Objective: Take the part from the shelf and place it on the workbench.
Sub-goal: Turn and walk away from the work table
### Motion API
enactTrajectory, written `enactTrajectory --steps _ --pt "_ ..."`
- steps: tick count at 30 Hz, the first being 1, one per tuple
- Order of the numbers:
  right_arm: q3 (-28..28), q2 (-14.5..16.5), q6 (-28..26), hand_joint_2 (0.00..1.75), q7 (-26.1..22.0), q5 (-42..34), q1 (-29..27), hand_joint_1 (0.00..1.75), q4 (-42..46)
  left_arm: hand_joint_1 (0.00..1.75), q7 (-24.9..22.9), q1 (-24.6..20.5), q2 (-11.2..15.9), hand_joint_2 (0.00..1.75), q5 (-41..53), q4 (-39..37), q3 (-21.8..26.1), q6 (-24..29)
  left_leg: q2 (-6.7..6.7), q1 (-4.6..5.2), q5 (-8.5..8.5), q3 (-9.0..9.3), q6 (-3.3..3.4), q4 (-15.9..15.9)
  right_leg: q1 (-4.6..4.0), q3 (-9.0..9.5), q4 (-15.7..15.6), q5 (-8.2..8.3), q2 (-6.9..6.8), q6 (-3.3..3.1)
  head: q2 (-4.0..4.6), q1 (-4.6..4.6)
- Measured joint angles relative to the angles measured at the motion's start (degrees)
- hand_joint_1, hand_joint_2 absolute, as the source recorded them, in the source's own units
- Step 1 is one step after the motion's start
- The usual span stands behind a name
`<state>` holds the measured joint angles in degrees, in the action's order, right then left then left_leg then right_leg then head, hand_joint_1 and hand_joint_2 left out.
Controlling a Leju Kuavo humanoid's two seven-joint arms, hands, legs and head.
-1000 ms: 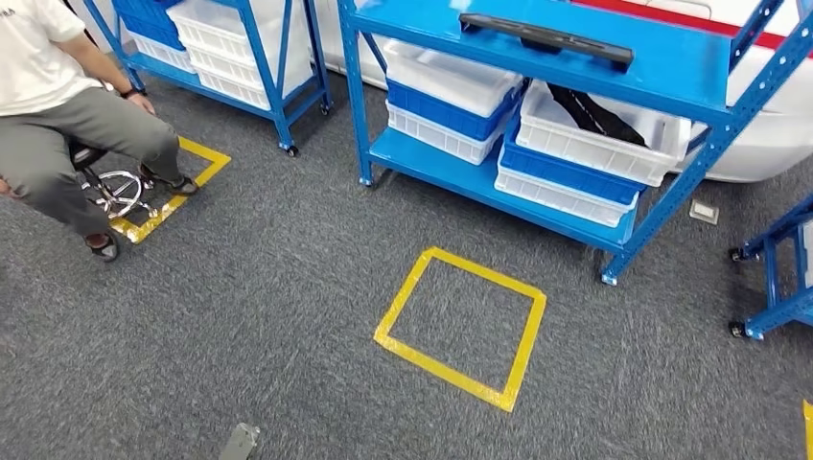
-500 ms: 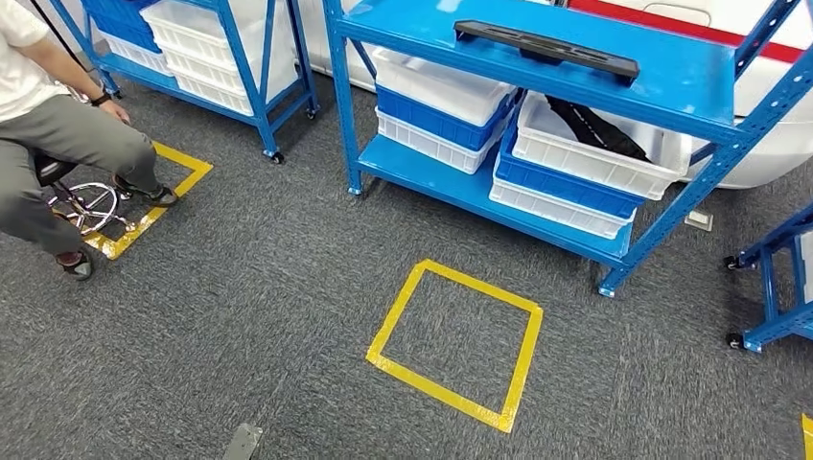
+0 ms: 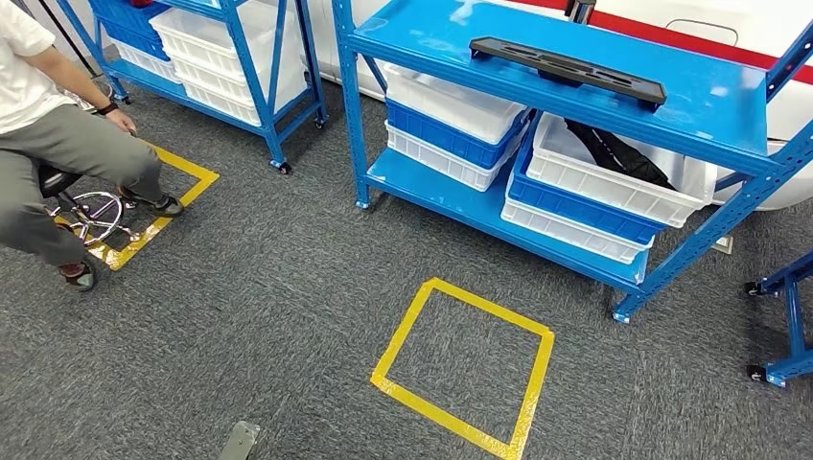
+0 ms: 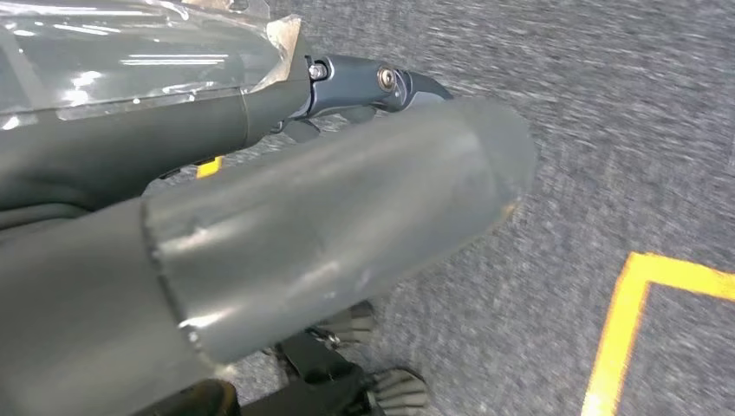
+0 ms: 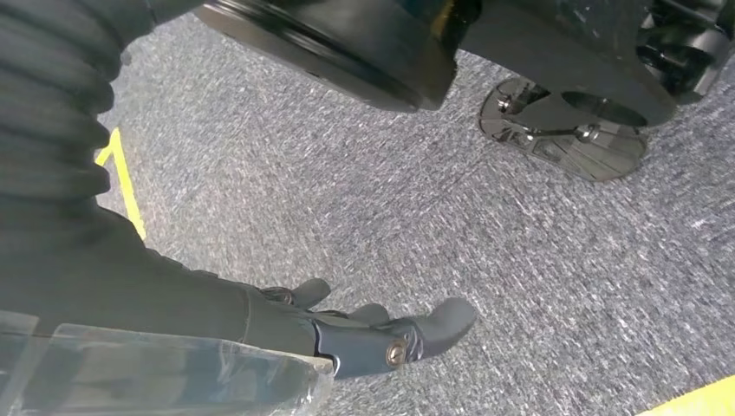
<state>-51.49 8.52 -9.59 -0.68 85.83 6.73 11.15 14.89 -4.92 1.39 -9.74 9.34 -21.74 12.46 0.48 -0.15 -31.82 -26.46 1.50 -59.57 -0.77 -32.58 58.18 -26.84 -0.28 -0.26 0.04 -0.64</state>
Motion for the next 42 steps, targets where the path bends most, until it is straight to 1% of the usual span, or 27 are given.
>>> enactTrajectory --steps 2,3,5,6,7,8,11,12,13,16,18,20,22,23,24,26,27,28,31,32,34,36,37,38,39,41,42 --pt "0.0 0.05 0.0 1.75 0.08 0.03 -0.15 0.0 0.0 0.0 0.04 -0.21 -0.06 0.0 0.04 0.02 0.01 0.01 -0.13 -0.1 0.13 -2.24 -0.38 -4.25 0.71 1.69 -0.76 -0.39 0.1 -0.82 0.0 -0.07" --pt "0.0 0.08 0.0 1.75 0.11 0.04 -0.26 0.0 0.0 0.0 0.04 -0.24 -0.08 0.0 0.06 0.02 0.0 0.02 -0.18 -0.2 -0.46 -4.45 -0.6 -7.48 0.82 2.25 -0.98 -0.71 0.08 -1.18 0.0 -0.13" --pt "0.0 0.13 0.0 1.75 0.13 0.04 -0.47 0.0 0.0 0.0 0.03 -0.19 -0.05 0.0 0.07 0.02 0.0 0.02 -0.21 -0.5 -3.14 -9.53 -1.26 -13.37 0.92 3.18 -1.07 -1.61 0.21 -1.69 0.0 -0.23" --pt "0.0 0.16 0.0 1.75 0.13 0.04 -0.56 0.0 0.0 0.0 0.02 -0.15 0.01 0.0 0.06 0.01 0.01 0.02 -0.24 -0.7 -4.45 -11.53 -1.61 -14.63 0.97 3.71 -1.07 -2.14 0.32 -1.71 0.0 -0.24" --pt "0.0 0.2 0.0 1.75 0.14 0.04 -0.66 0.0 0.0 0.0 0.02 -0.13 0.09 0.0 0.06 0.01 0.01 0.02 -0.28 -0.88 -4.8 -12.79 -1.89 -14.33 1.05 4.39 -1.06 -2.73 0.45 -1.57 0.0 -0.24" --pt "0.0 0.24 0.0 1.75 0.14 0.05 -0.75 0.0 0.0 0.0 0.02 -0.12 0.15 0.0 0.07 0.01 0.01 0.02 -0.32 -1.03 -3.76 -13.23 -2.08 -12.51 1.16 5.21 -1.06 -3.38 0.55 -1.38 0.0 -0.25" --pt "0.0 0.3 0.0 1.75 0.22 0.12 -1.05 0.0 -0.01 0.0 -0.05 -0.07 0.26 0.0 0.07 -0.03 0.02 0.01 -0.73 -1.22 4.92 -12.41 -1.95 -3.45 1.19 7.24 -1.08 -5.59 0.62 -0.46 0.01 -0.41" --pt "0.0 0.29 0.0 1.75 0.26 0.15 -1.08 0.0 -0.02 0.0 -0.11 -0.06 0.27 0.0 0.07 -0.05 0.02 0.0 -0.85 -1.15 6.81 -12.15 -1.67 -1.71 1.01 7.59 -1.29 -6.28 0.59 -0.06 0.01 -0.43" --pt "0.0 0.28 0.0 1.75 0.28 0.16 -1.09 0.0 -0.02 0.0 -0.16 -0.06 0.29 0.0 0.07 -0.07 0.03 -0.01 -0.88 -1.05 7.53 -11.98 -1.29 -0.81 0.81 8.19 -1.3 -6.61 0.55 0.4 0.01 -0.48" --pt "0.0 0.16 -0.01 1.75 0.32 0.2 -1.05 0.0 -0.01 0.0 -0.2 -0.12 0.28 0.0 0.08 -0.02 0.04 -0.01 -0.67 -1.0 7.11 -10.21 0.01 0.19 0.57 8.62 0.36 -6.3 0.44 1.69 0.01 -0.45" --pt "0.0 0.05 -0.01 1.75 0.26 0.17 -0.91 0.0 0.0 0.0 -0.2 -0.18 0.32 0.0 0.1 0.01 0.06 0.01 -0.61 -1.1 6.76 -8.55 0.7 0.99 0.75 5.37 6.06 -6.54 0.41 1.94 0.01 -0.34" --pt "0.0 0.03 -0.01 1.75 0.11 0.07 -0.49 0.0 0.0 0.0 -0.2 -0.23 0.39 0.0 0.12 0.01 0.08 0.01 -0.59 -1.08 5.89 -7.05 0.97 1.59 0.84 0.72 12.84 -8.99 0.38 1.86 0.0 -0.28" --pt "0.0 0.07 -0.01 1.75 0.04 0.01 -0.05 0.0 0.0 0.0 -0.2 -0.23 0.37 0.0 0.12 0.01 0.08 -0.02 -0.37 -1.09 4.72 -5.33 0.87 1.91 0.94 -2.03 14.62 -12.07 0.35 2.07 0.0 -0.26" --pt "0.0 0.09 -0.01 1.75 0.04 0.0 0.05 0.0 0.0 0.0 -0.2 -0.22 0.35 0.0 0.12 0.01 0.08 -0.03 -0.21 -1.11 4.06 -4.41 0.75 1.95 1.1 -2.35 13.16 -12.29 0.33 2.43 0.0 -0.26" --pt "0.0 0.09 -0.01 1.75 0.05 0.0 0.07 0.0 0.0 0.0 -0.2 -0.21 0.33 0.0 0.13 0.01 0.08 -0.04 -0.06 -1.16 3.35 -3.46 0.56 1.96 1.33 -2.24 10.37 -10.9 0.31 2.96 0.0 -0.23" --pt "-0.01 0.07 -0.01 1.75 0.07 -0.03 -0.04 0.0 -0.05 0.0 -0.21 -0.15 0.35 0.0 0.14 -0.03 0.07 -0.02 0.1 -1.14 1.9 -1.93 -0.03 1.85 1.66 -1.94 4.0 -4.84 -0.09 3.98 0.0 -0.15" --pt "-0.01 0.04 -0.01 1.75 0.08 -0.05 -0.06 0.0 -0.08 0.0 -0.22 -0.15 0.36 0.0 0.15 -0.05 0.07 -0.01 0.09 -1.07 1.17 -1.36 -0.46 1.82 1.48 -1.78 1.97 -2.28 -0.43 3.84 0.0 -0.1" --pt "-0.02 0.02 0.0 1.75 0.07 -0.07 -0.06 0.0 -0.1 0.0 -0.23 -0.15 0.37 0.0 0.15 -0.06 0.07 -0.01 0.06 -1.0 0.7 -0.82 -0.93 1.69 1.28 -1.7 0.99 -0.78 -0.7 3.23 0.0 -0.08" --pt "-0.01 -0.04 0.0 1.75 0.11 -0.03 0.01 0.0 -0.11 0.0 -0.26 -0.49 0.36 0.0 0.16 0.01 0.06 -0.02 -0.2 -1.27 0.09 -0.02 -1.96 0.43 1.3 -0.04 0.62 -0.85 -0.69 0.69 0.0 -0.14" --pt "0.0 -0.04 0.0 1.75 0.13 0.02 -0.03 0.0 -0.11 0.0 -0.26 -0.66 0.34 0.0 0.16 0.02 0.05 -0.01 -0.27 -1.4 -0.22 -0.76 -2.1 -1.15 1.43 0.69 0.53 -1.0 -0.63 0.19 0.0 -0.22" --pt "0.0 -0.01 0.02 1.75 0.14 0.09 -0.16 0.0 -0.11 0.0 -0.28 -0.87 0.28 0.0 0.0 0.03 0.05 0.04 -0.33 -1.5 -2.02 -4.49 -2.31 -7.09 1.32 1.63 0.42 -1.41 -0.53 -0.7 0.0 -0.41" --pt "0.0 0.02 0.2 0.87 0.23 0.11 -0.26 0.0 -0.11 0.0 -0.26 -0.72 0.25 0.0 -0.27 0.03 0.05 0.07 -0.31 -1.46 -4.88 -9.4 -2.43 -12.97 1.02 2.08 0.43 -2.05 -0.01 -1.38 0.0 -0.45" --pt "0.0 0.03 0.32 0.44 0.36 0.07 -0.37 0.0 -0.11 0.0 -0.24 -0.59 0.25 0.0 -0.34 0.03 0.05 0.09 -0.31 -1.43 -5.47 -11.21 -2.4 -14.03 0.86 2.44 0.43 -2.43 0.44 -1.53 0.0 -0.45" --pt "0.0 0.03 0.44 0.0 0.49 -0.01 -0.51 0.0 -0.11 0.0 -0.2 -0.48 0.26 0.0 -0.32 0.03 0.05 0.09 -0.27 -1.35 -4.71 -12.22 -2.21 -13.36 0.73 2.92 0.42 -2.86 0.95 -1.56 0.0 -0.45" --pt "0.0 0.02 0.52 0.0 0.64 -0.13 -0.68 0.0 -0.11 0.0 -0.19 -0.4 0.27 0.0 -0.18 0.03 0.05 0.09 -0.11 -1.2 -2.48 -12.45 -1.86 -11.03 0.64 3.48 0.41 -3.29 1.44 -1.51 0.0 -0.45" --pt "-0.01 0.08 0.61 0.0 0.77 -0.42 -1.1 0.0 -0.16 0.0 -0.32 -0.3 0.44 0.0 0.11 -0.04 0.05 0.04 1.36 -0.62 3.75 -11.82 -0.68 -4.67 0.6 4.23 0.38 -4.1 2.4 -1.34 0.0 -0.33" --pt "-0.01 0.07 0.66 0.0 0.8 -0.54 -1.26 0.0 -0.19 0.0 -0.44 -0.24 0.54 0.0 0.25 -0.09 0.04 0.02 2.22 -0.25 5.58 -11.47 -0.1 -2.34 0.65 4.38 0.36 -4.4 2.95 -1.18 0.0 -0.27"
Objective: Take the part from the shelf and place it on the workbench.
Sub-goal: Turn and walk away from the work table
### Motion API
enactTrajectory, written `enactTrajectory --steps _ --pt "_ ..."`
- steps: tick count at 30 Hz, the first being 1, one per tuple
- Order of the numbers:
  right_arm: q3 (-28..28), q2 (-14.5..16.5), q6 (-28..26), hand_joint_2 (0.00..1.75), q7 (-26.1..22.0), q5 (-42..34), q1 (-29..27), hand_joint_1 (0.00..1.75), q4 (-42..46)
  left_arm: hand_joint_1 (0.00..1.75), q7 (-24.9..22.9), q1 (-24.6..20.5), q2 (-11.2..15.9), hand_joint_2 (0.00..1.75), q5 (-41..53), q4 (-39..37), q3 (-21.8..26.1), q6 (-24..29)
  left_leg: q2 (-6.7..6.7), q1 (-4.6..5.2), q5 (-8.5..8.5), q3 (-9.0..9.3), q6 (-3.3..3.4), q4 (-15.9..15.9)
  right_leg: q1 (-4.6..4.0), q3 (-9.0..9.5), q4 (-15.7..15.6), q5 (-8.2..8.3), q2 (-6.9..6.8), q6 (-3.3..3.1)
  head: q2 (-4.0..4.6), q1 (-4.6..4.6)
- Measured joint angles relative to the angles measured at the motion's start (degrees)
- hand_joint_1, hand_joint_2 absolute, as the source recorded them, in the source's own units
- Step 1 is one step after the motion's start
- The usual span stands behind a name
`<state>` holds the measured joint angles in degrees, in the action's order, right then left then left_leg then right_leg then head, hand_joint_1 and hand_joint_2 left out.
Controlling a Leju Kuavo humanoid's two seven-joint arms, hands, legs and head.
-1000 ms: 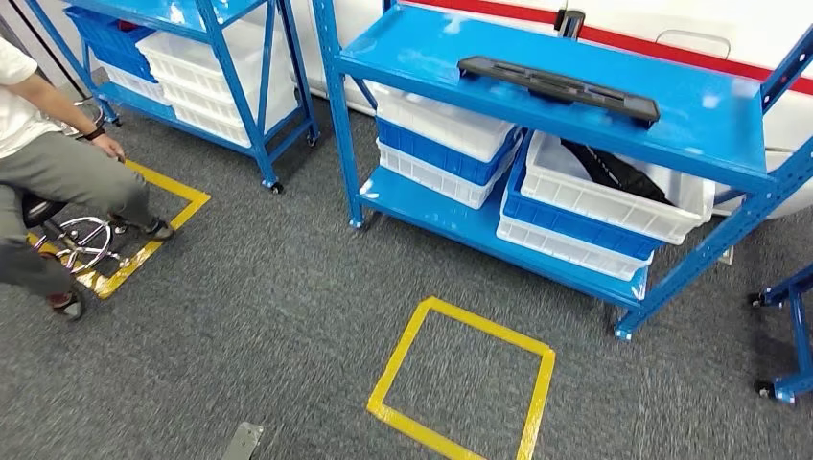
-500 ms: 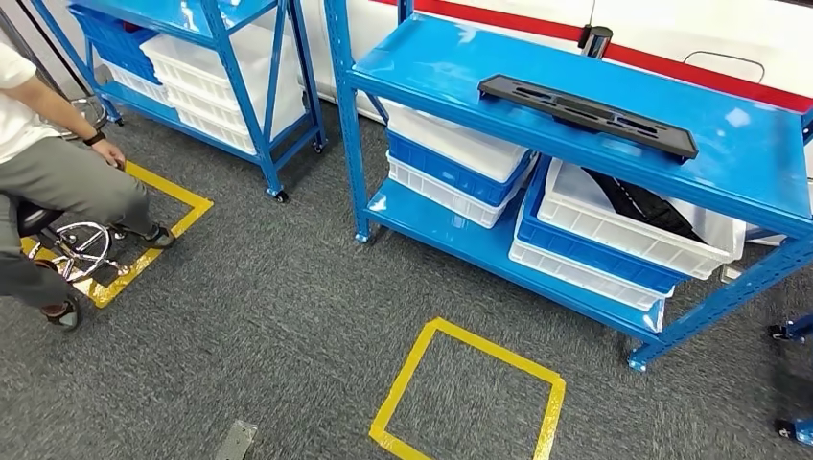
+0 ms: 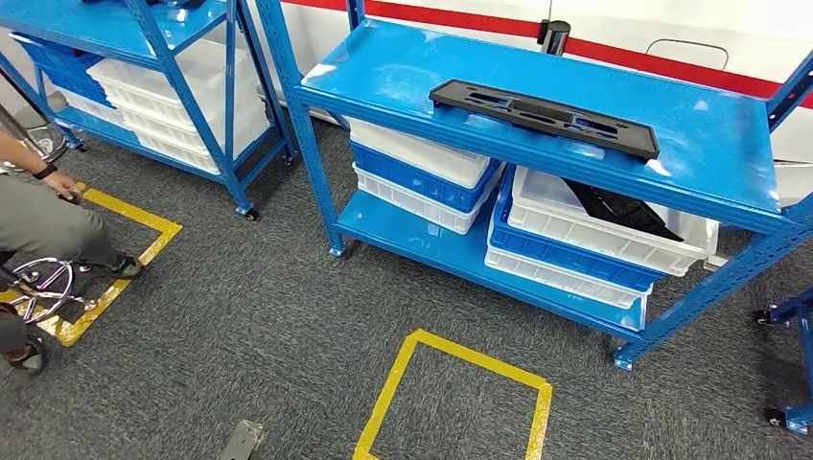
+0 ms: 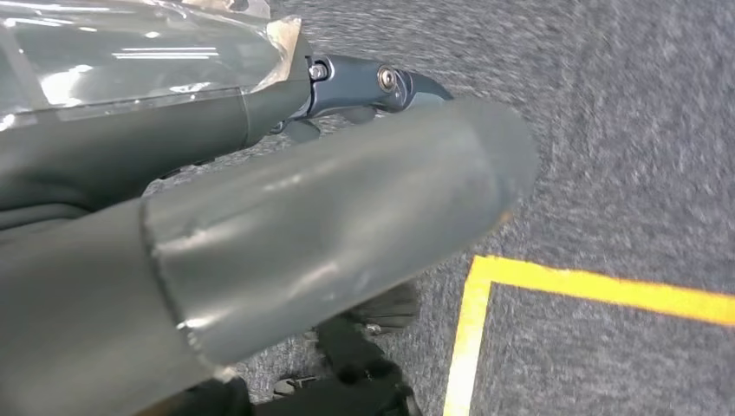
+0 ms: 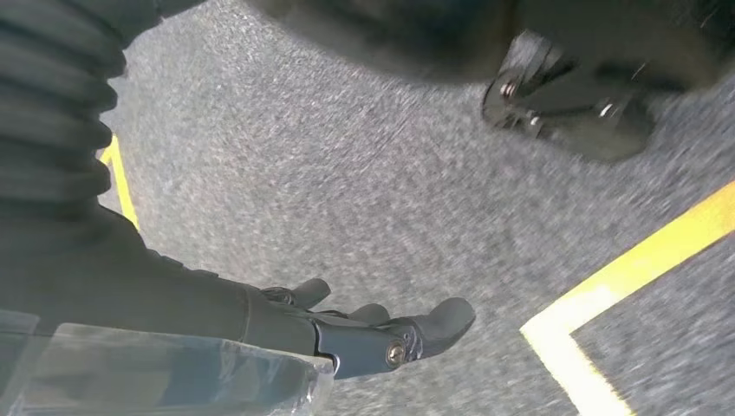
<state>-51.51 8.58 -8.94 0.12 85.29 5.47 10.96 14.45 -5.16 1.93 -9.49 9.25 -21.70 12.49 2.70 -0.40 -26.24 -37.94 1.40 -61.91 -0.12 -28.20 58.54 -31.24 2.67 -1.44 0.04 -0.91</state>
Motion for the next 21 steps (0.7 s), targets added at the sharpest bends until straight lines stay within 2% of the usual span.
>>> enactTrajectory --steps 1,3,5,6,8,9,10,11,12,13,14,15,16,17,18,20,21 --pt "-0.01 -0.01 0.04 0.0 -0.01 -0.08 -0.15 0.0 -0.04 0.0 -0.2 0.05 0.1 0.0 0.08 -0.05 -0.01 -0.01 0.68 0.34 1.04 0.36 0.51 1.22 0.08 -0.1 -0.07 -0.24 0.61 0.23 0.0 0.02" --pt "-0.03 -0.13 0.07 0.0 -0.07 -0.15 -0.31 0.0 -0.05 0.0 -0.49 -0.11 0.17 0.0 0.26 -0.05 -0.01 -0.01 0.47 0.6 1.12 1.3 1.04 2.24 -0.05 -0.09 -0.53 -0.52 1.75 0.77 0.0 -0.09" --pt "-0.03 -0.32 0.04 0.0 -0.14 -0.14 -0.52 0.0 -0.04 0.0 -0.59 -0.63 0.1 0.0 0.37 0.06 0.01 -0.01 -0.49 0.26 1.59 2.78 1.25 3.82 -0.24 -0.14 0.08 -1.14 0.84 1.16 0.0 -0.09" --pt "-0.03 -0.42 0.03 0.0 -0.14 -0.14 -0.56 0.0 -0.03 0.0 -0.6 -0.87 0.03 0.0 0.41 0.11 0.02 -0.01 -1.04 0.02 1.65 3.51 1.32 4.61 -0.33 -1.0 2.01 -2.03 -0.1 1.27 0.0 0.04" --pt "-0.02 -0.54 0.01 0.0 -0.14 -0.14 -0.61 0.0 -0.03 0.0 -0.64 -1.05 -0.1 0.0 0.41 0.13 0.03 -0.13 -2.19 -0.15 1.3 4.44 1.43 5.19 0.09 -5.03 8.77 -4.43 -1.52 1.53 0.0 0.32" --pt "-0.01 -0.6 -0.02 0.44 -0.15 -0.14 -0.62 0.0 -0.03 0.0 -0.69 -1.05 -0.18 0.0 0.4 0.12 0.02 -0.2 -2.71 -0.2 1.0 4.72 1.36 5.21 0.41 -7.38 12.15 -5.25 -1.7 1.84 0.0 0.36" --pt "-0.01 -0.66 -0.05 0.87 -0.19 -0.14 -0.68 0.0 -0.03 0.0 -0.74 -1.05 -0.28 0.0 0.39 0.12 0.02 -0.27 -3.1 -0.31 0.7 4.99 1.2 5.21 0.78 -9.0 14.0 -5.26 -1.82 2.36 0.0 0.36" --pt "-0.02 -0.72 -0.11 1.31 -0.26 -0.13 -0.76 0.0 -0.03 0.0 -0.77 -1.07 -0.38 0.0 0.37 0.12 0.02 -0.31 -3.34 -0.49 0.39 5.31 0.93 5.19 1.16 -9.54 13.76 -4.3 -1.95 3.11 0.0 0.34" --pt "-0.02 -0.77 -0.16 1.75 -0.36 -0.08 -0.82 0.0 -0.03 0.0 -0.8 -1.11 -0.46 0.0 0.35 0.12 0.03 -0.35 -3.46 -0.76 0.07 5.71 0.56 5.14 1.55 -8.95 11.44 -2.53 -2.13 4.02 0.0 0.36" --pt "-0.02 -0.81 -0.19 1.75 -0.41 -0.01 -0.89 0.0 -0.03 0.0 -0.82 -1.19 -0.51 0.0 0.34 0.13 0.03 -0.39 -3.55 -0.97 -0.28 6.09 0.08 5.04 1.98 -7.48 7.54 -0.28 -2.39 4.99 0.0 0.39" --pt "-0.02 -0.79 -0.21 1.75 -0.4 0.1 -0.91 0.0 -0.05 0.0 -0.88 -1.31 -0.5 0.0 0.33 0.13 0.03 -0.42 -3.56 -1.07 -0.67 6.4 -0.44 4.83 2.19 -6.07 3.95 1.59 -2.66 5.64 0.0 0.51" --pt "-0.01 -0.76 -0.21 1.75 -0.34 0.25 -0.9 0.0 -0.08 0.0 -0.95 -1.45 -0.46 0.0 0.33 0.13 0.03 -0.42 -3.53 -1.06 -1.03 6.59 -0.91 4.62 2.29 -4.86 1.23 2.89 -2.81 5.69 0.0 0.61" --pt "-0.01 -0.71 -0.2 1.75 -0.26 0.37 -0.86 0.0 -0.11 0.0 -1.03 -1.57 -0.38 0.0 0.34 0.13 0.02 -0.39 -3.49 -0.96 -1.36 6.66 -1.11 4.41 2.43 -4.21 -0.18 3.55 -2.9 5.39 0.0 0.6" --pt "-0.01 -0.65 -0.2 1.75 -0.2 0.46 -0.76 0.0 -0.14 0.0 -1.13 -1.65 -0.31 0.0 0.36 0.12 0.02 -0.37 -3.45 -0.92 -1.47 6.69 -0.83 4.3 2.39 -4.08 -0.32 3.65 -2.87 4.88 0.0 0.58" --pt "-0.01 -0.63 -0.2 1.75 -0.19 0.51 -0.63 0.0 -0.14 0.0 -1.2 -1.69 -0.27 0.0 0.38 0.12 0.01 -0.35 -3.41 -0.92 -1.46 6.72 -0.25 4.32 2.44 -3.93 -0.42 3.76 -2.76 4.47 0.0 0.47" --pt "0.0 -0.56 -0.19 1.75 -0.19 0.6 -0.31 0.0 -0.14 0.0 -1.37 -1.73 -0.25 0.0 0.38 0.12 0.01 -0.34 -3.41 -0.99 -1.22 6.86 1.01 4.48 2.32 -3.91 -0.43 3.81 -2.66 4.26 0.0 0.39" --pt "0.02 -0.54 -0.18 1.75 -0.17 0.71 -0.14 0.0 -0.14 0.0 -1.44 -1.74 -0.25 0.0 0.3 0.13 0.01 -0.36 -3.41 -1.03 -1.17 6.97 1.27 4.61 2.22 -3.9 -0.43 3.79 -2.62 4.18 0.0 0.37"
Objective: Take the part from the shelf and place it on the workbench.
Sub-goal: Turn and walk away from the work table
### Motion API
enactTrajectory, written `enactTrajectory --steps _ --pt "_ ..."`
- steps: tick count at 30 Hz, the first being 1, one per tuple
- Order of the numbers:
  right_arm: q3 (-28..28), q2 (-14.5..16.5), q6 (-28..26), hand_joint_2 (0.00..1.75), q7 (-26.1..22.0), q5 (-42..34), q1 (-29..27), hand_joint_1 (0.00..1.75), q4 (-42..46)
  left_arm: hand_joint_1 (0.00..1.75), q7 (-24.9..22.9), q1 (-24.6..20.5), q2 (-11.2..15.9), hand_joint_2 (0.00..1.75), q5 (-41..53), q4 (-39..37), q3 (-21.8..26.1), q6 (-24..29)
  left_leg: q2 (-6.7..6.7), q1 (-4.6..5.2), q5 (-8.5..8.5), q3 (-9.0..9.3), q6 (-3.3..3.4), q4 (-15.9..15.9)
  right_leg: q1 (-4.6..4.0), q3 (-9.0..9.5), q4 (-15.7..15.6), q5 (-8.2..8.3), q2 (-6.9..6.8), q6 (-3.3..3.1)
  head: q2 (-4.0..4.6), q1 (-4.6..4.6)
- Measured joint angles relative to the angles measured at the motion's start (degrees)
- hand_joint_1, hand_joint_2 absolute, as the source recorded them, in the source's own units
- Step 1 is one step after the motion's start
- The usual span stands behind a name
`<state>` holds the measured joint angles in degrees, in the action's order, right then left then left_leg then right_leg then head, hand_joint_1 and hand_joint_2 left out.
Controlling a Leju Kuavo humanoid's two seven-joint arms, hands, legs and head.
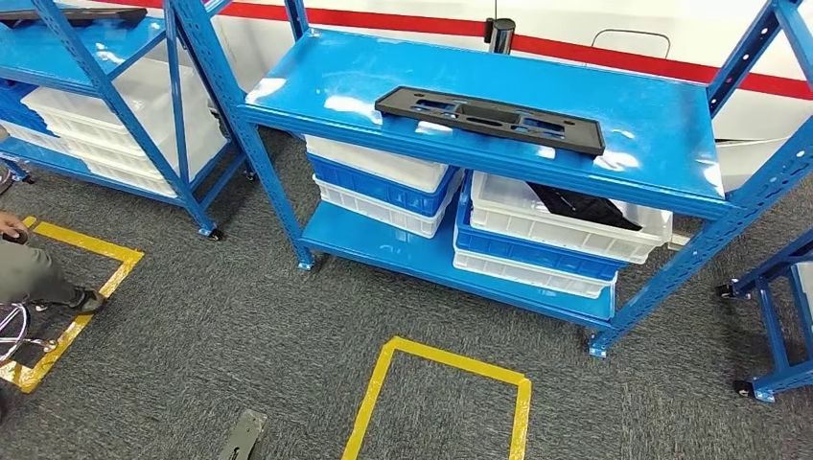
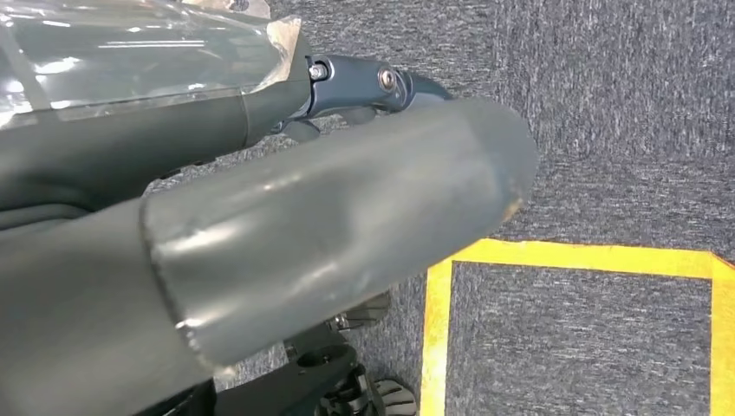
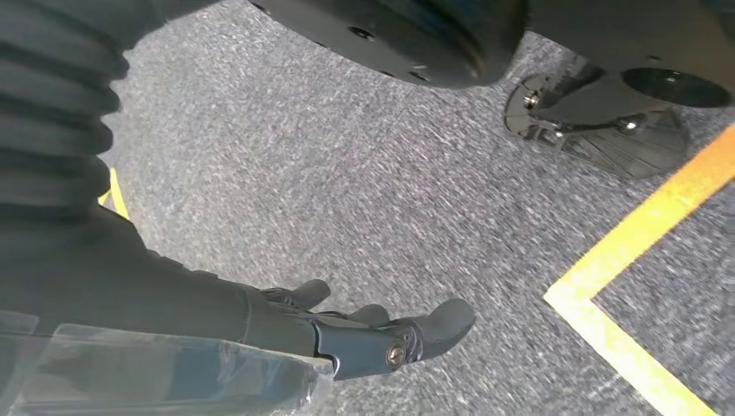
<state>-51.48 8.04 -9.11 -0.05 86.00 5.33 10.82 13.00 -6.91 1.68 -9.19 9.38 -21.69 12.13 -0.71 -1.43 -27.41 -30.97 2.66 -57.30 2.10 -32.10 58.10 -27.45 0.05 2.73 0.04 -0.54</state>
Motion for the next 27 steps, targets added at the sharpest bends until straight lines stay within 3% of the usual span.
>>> enactTrajectory --steps 6,8,11,13,18,22,25,27 --pt "0.4 -0.06 0.66 1.75 0.16 0.7 1.17 0.0 0.01 0.0 0.43 0.06 -0.07 0.0 -0.4 0.0 0.01 -0.03 -0.08 -0.24 0.09 0.31 -0.1 0.5 -0.58 0.09 0.03 -0.23 0.03 -0.91 0.0 -0.04" --pt "0.41 -0.08 0.71 1.75 0.13 0.7 1.43 0.0 0.02 0.0 0.75 0.09 -0.11 0.0 -0.4 0.0 0.01 0.01 -0.09 -0.36 0.1 0.33 -0.93 0.57 -0.75 0.08 0.05 -0.25 0.03 -0.92 0.0 -0.03" --pt "0.41 -0.1 0.72 1.75 0.08 0.65 1.69 0.0 0.03 0.0 0.97 0.1 -0.23 0.0 -0.4 0.0 0.01 0.03 -0.11 -0.6 0.03 0.42 -3.21 0.72 -0.98 0.05 0.09 -0.28 0.0 -1.12 0.0 -0.01" --pt "0.4 -0.11 0.72 1.75 0.04 0.54 1.83 0.0 0.04 0.0 0.98 0.09 -0.33 0.0 -0.37 0.0 0.01 -0.04 -0.12 -0.59 -0.03 0.46 -3.87 0.74 -1.08 0.04 0.1 -0.26 -0.01 -1.23 0.0 0.0" --pt "0.4 -0.11 0.69 1.75 -0.19 0.37 1.87 0.0 0.04 0.0 0.98 0.09 -0.45 0.0 -0.32 0.0 0.01 -0.56 -0.14 -0.23 -0.09 0.44 -3.9 0.63 -0.88 0.1 0.01 -0.25 -0.01 -1.21 0.0 0.01" --pt "0.4 -0.05 0.68 1.75 -0.07 0.36 1.87 0.0 0.04 0.0 0.99 0.1 -0.46 0.0 -0.25 -0.01 0.01 -0.58 -0.11 -0.08 -0.49 0.17 -3.14 -0.12 -0.23 0.29 -0.14 -0.15 0.0 -1.06 0.0 -0.02" --pt "0.4 -0.02 0.74 1.75 0.12 0.36 1.9 0.0 0.04 0.0 1.06 0.09 -0.48 0.0 -0.13 -0.01 0.01 -0.46 -0.12 -0.03 -0.75 -0.06 -2.67 -0.57 -0.22 0.36 -0.21 -0.07 -0.01 -0.9 0.0 -0.02" --pt "0.42 -0.01 0.79 1.75 0.16 0.37 1.93 0.0 0.05 0.0 1.07 0.08 -0.47 0.0 0.09 -0.01 0.01 -0.55 -0.14 -0.12 -0.51 0.11 -2.07 0.02 -0.43 0.47 -0.64 0.08 -0.04 -0.46 0.0 -0.02"
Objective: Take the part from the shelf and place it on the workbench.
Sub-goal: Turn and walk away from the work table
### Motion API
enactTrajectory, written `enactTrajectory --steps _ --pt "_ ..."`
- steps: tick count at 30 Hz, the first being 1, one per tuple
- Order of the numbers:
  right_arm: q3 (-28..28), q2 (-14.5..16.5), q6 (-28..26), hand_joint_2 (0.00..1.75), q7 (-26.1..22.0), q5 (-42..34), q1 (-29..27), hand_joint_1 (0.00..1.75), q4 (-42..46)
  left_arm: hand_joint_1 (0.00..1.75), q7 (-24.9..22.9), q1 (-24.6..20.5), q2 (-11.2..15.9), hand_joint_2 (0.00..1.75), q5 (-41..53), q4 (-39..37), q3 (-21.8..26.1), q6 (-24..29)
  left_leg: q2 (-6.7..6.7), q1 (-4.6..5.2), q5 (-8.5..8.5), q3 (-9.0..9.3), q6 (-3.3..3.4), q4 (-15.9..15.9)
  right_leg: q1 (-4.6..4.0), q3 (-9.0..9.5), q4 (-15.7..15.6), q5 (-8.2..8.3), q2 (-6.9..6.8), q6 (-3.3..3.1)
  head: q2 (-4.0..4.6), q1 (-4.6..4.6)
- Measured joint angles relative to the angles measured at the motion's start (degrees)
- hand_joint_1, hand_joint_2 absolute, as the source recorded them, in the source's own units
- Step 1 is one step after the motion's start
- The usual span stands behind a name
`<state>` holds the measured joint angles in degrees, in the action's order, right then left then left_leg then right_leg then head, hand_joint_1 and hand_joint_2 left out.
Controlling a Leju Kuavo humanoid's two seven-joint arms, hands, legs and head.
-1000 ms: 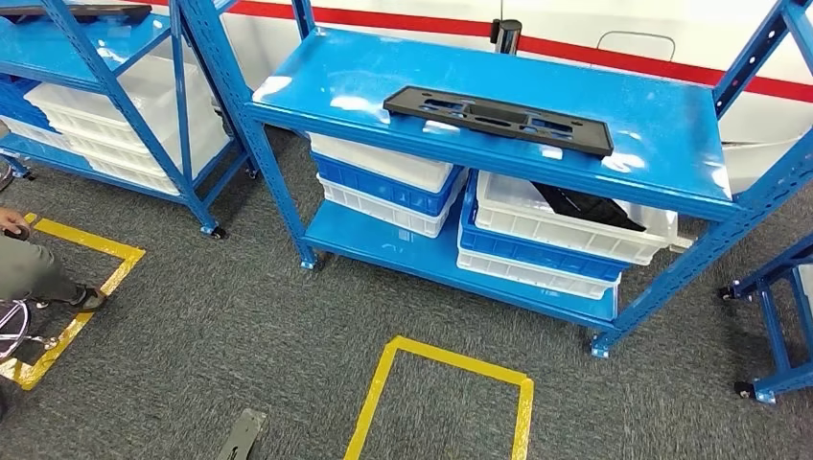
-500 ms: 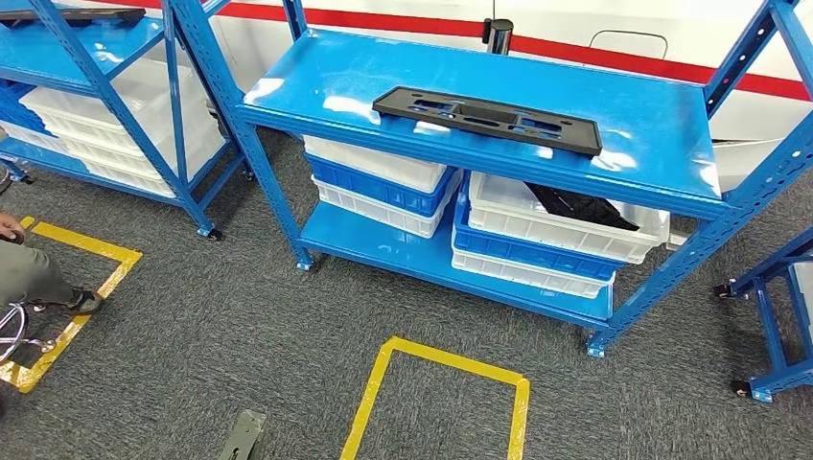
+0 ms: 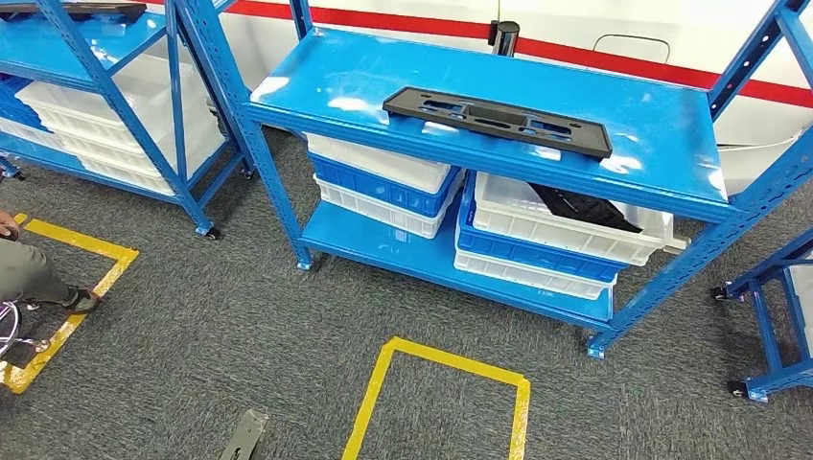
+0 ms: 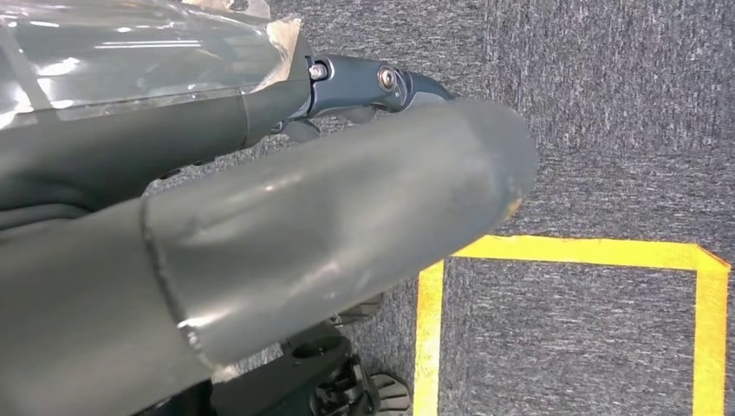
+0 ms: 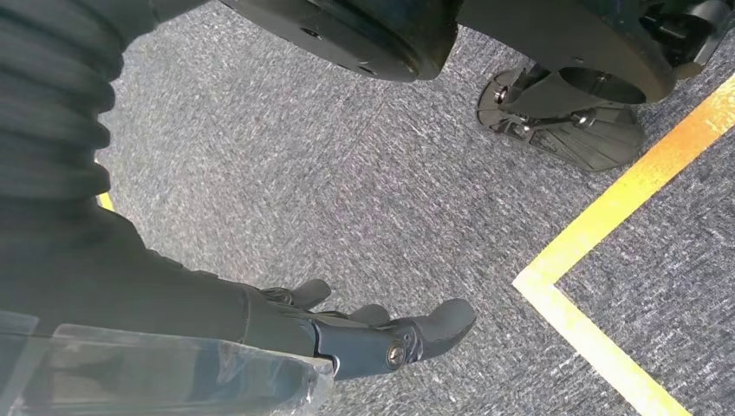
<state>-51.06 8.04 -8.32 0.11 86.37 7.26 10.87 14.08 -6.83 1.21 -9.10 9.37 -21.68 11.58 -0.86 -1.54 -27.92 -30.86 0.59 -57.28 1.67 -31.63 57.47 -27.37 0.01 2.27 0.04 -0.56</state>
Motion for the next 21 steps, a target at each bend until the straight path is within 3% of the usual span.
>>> enactTrajectory --steps 2,5,7,8,10,11,13,15,17,19,21 --pt "0.02 -0.13 0.02 1.75 0.0 0.02 -0.02 0.0 0.02 0.0 -0.03 -0.05 -0.14 0.0 0.22 0.02 0.01 -0.16 -0.2 -0.26 0.76 0.91 0.73 1.71 -0.26 -0.49 1.07 -0.64 -0.1 0.17 0.0 0.14" --pt "0.03 -0.28 0.11 1.75 -0.05 -0.07 0.17 0.0 0.04 0.0 -0.09 -0.12 -0.22 0.0 0.48 0.03 0.02 -0.25 -0.57 -0.38 1.18 1.67 1.28 2.76 -0.29 -4.97 10.29 -4.35 -0.15 -0.44 0.0 0.46" --pt "0.03 -0.31 0.16 1.75 -0.13 -0.18 0.4 0.0 0.06 0.0 -0.11 -0.1 -0.26 0.0 0.6 0.03 0.02 -0.27 -0.6 -0.41 0.83 1.94 1.1 2.72 -0.22 -6.7 14.32 -5.13 -0.17 0.01 0.0 0.5" --pt "0.03 -0.34 0.16 1.75 -0.14 -0.2 0.41 0.0 0.07 0.0 -0.11 -0.1 -0.3 0.0 0.62 0.03 0.02 -0.28 -0.51 -0.53 0.57 2.22 0.85 2.68 -0.06 -5.95 13.21 -4.19 -0.19 0.57 0.0 0.5" --pt "0.03 -0.35 0.07 1.75 -0.05 -0.16 0.0 0.0 0.05 0.0 -0.1 -0.09 -0.35 0.0 0.62 0.02 0.02 -0.29 -0.26 -0.82 -0.18 2.83 -0.03 2.39 0.57 -2.29 6.29 -1.23 -0.34 1.93 0.0 0.56" --pt "0.03 -0.29 0.02 1.75 -0.02 -0.16 -0.26 0.0 0.04 0.0 -0.11 -0.1 -0.28 0.0 0.62 0.02 0.02 -0.29 -0.19 -0.8 -0.65 2.94 -0.58 2.02 0.66 -0.59 2.95 -0.49 -0.37 2.17 0.0 0.76" --pt "0.03 -0.12 0.01 1.75 0.01 -0.25 -0.59 0.0 0.01 0.0 -0.12 -0.12 -0.1 0.0 0.68 0.01 0.01 -0.22 -0.19 -0.55 -1.34 2.81 -1.4 1.54 0.58 0.73 0.33 -0.89 -0.29 1.28 0.0 0.8" --pt "0.03 -0.05 0.08 1.75 0.1 -0.42 -0.6 0.0 0.0 0.0 -0.13 -0.15 -0.08 0.0 0.85 0.03 -0.02 -0.16 -0.26 -0.68 -1.66 2.94 -1.82 1.59 0.35 0.84 0.42 -1.5 -0.04 -0.22 0.0 0.39" --pt "0.03 0.02 0.1 1.75 0.36 -0.52 -0.6 0.0 0.0 0.0 -0.12 -0.26 -0.16 0.0 1.15 0.12 -0.08 -0.14 -0.14 -1.03 -2.37 2.46 -2.03 -0.13 0.23 1.57 0.4 -2.07 0.14 -1.27 0.0 -0.07" --pt "0.03 0.11 0.1 1.75 0.56 -0.54 -0.64 0.0 -0.01 0.0 -0.11 -0.33 -0.22 0.0 1.32 0.19 -0.13 -0.13 0.07 -1.02 -3.97 -0.27 -2.01 -5.31 0.12 2.43 0.32 -2.62 0.18 -2.23 0.0 -0.33" --pt "0.03 0.17 0.1 1.75 0.64 -0.54 -0.76 0.0 -0.01 0.0 -0.17 -0.18 -0.2 0.0 1.31 0.19 -0.13 -0.13 0.16 -0.82 -5.91 -5.25 -1.88 -12.64 -0.24 3.03 0.33 -3.25 0.22 -2.88 0.0 -0.37"
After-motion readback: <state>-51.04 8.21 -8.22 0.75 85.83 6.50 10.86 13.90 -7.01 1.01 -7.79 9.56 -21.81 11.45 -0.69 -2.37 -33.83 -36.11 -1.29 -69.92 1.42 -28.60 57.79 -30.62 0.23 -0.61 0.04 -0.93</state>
